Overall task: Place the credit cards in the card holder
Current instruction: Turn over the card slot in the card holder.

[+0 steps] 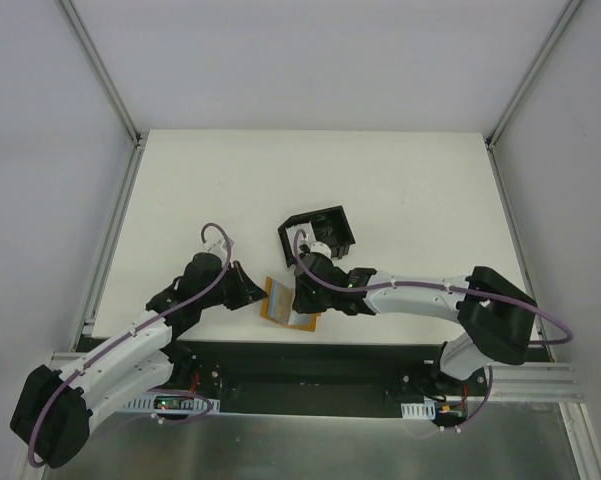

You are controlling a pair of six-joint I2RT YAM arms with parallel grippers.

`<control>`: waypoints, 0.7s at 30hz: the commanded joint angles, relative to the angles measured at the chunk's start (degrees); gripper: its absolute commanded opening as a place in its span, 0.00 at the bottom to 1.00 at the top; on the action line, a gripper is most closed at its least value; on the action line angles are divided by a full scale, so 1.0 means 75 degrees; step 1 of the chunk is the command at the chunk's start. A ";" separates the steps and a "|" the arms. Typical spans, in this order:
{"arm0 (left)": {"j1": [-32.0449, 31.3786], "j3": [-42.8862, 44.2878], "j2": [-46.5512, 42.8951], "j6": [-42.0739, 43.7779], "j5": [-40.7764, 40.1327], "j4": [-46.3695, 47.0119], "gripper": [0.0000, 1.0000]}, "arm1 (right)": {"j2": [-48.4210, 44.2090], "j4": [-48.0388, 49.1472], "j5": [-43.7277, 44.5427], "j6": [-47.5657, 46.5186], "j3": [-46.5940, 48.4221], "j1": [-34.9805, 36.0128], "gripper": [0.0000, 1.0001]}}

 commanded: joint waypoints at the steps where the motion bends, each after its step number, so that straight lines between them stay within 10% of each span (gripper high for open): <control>1: -0.0272 0.0733 0.0523 0.0387 0.0238 -0.0216 0.00 | -0.0395 -0.1007 0.0679 0.0248 -0.0217 -0.0128 0.25; 21: -0.2850 0.2984 0.3723 0.0903 -0.1884 -0.1330 0.00 | -0.1144 -0.2122 0.1301 0.0881 -0.0943 -0.0175 0.13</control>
